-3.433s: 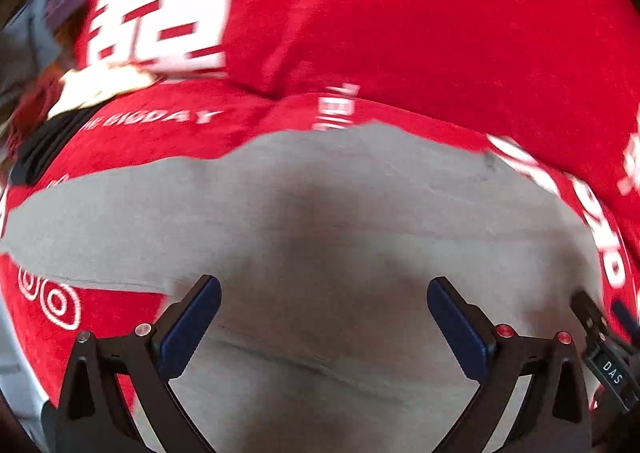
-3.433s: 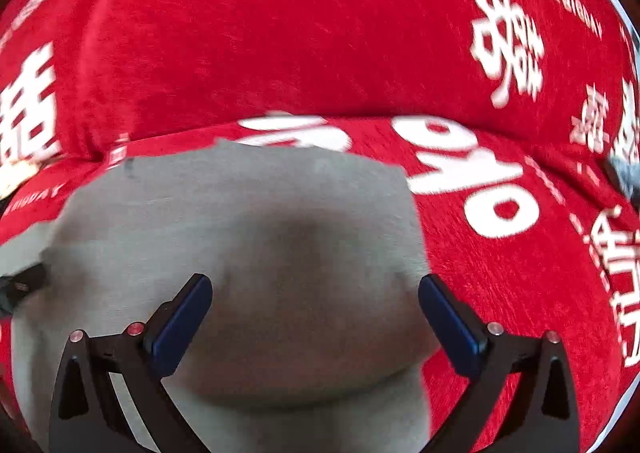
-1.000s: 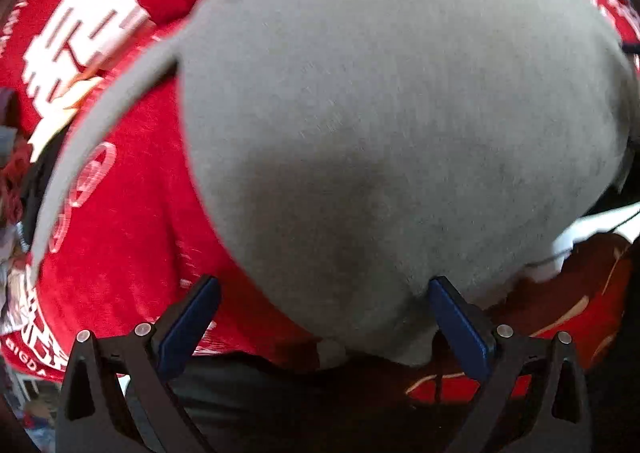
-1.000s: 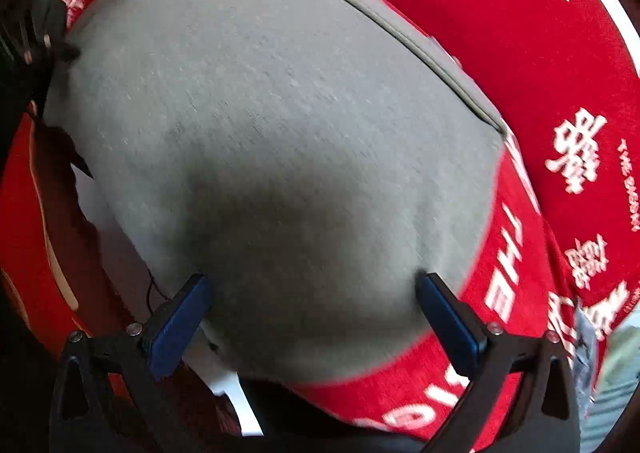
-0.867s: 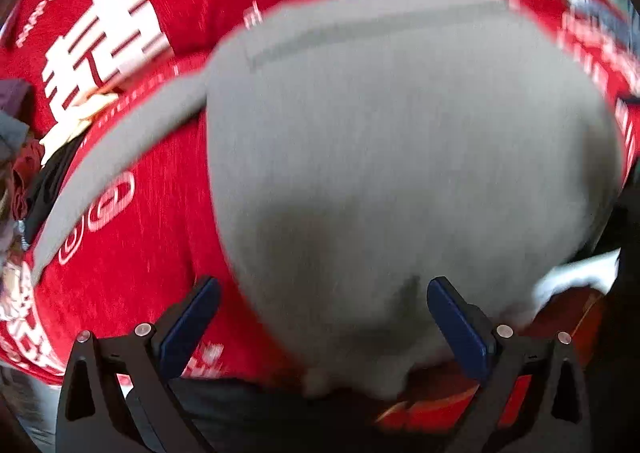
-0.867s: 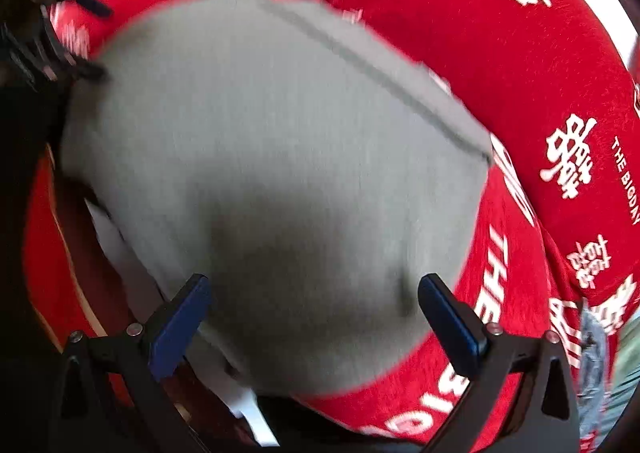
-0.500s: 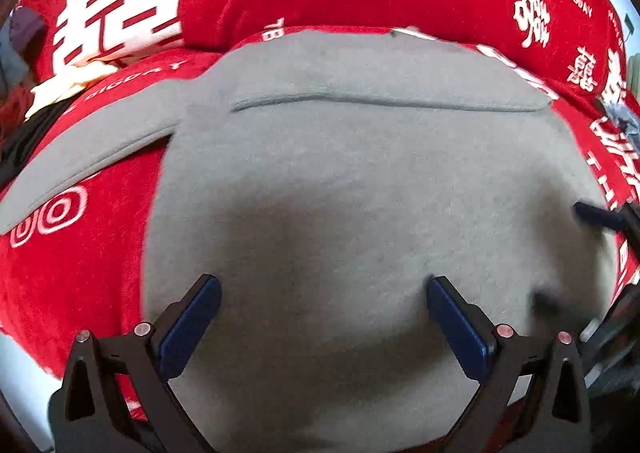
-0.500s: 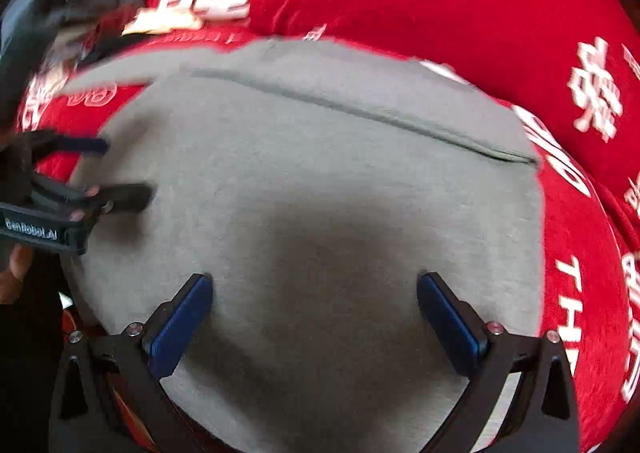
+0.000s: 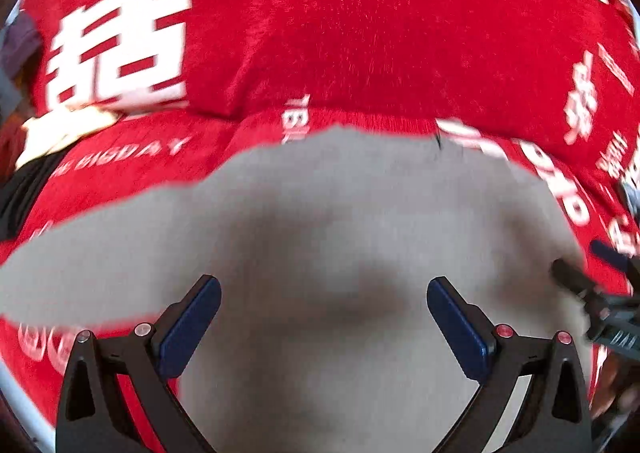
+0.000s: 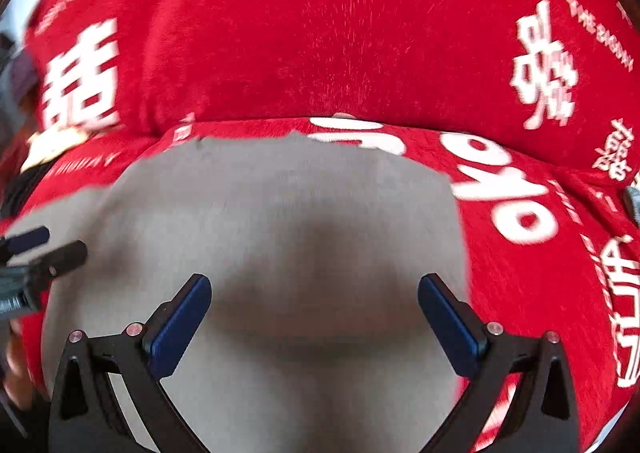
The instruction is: Fold small clothes
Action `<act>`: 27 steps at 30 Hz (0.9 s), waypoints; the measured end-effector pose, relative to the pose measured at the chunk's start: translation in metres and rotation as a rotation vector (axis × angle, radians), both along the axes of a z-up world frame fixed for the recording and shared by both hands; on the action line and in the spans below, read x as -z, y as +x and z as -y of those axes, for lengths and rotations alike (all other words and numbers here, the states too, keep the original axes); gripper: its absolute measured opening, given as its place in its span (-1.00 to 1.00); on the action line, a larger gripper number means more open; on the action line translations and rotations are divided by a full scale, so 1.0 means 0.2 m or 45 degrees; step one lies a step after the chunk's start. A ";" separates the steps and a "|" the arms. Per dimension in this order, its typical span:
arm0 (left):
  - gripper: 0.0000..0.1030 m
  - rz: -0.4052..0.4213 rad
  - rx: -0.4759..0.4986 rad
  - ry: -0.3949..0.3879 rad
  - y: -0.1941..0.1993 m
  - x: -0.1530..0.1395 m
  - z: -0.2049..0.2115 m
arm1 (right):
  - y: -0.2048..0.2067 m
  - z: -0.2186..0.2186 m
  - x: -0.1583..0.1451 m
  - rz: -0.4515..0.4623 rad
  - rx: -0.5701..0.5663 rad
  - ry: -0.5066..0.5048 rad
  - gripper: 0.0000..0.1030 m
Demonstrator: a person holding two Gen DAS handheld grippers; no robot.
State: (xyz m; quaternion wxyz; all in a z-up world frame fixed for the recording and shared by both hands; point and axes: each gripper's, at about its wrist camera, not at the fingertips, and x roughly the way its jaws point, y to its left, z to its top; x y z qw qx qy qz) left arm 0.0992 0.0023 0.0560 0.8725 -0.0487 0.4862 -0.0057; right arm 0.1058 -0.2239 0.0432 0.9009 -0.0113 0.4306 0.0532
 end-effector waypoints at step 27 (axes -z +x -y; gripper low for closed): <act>1.00 -0.218 -0.250 0.000 0.33 0.34 -0.37 | 0.20 -0.39 0.26 -0.167 -0.078 -0.074 0.99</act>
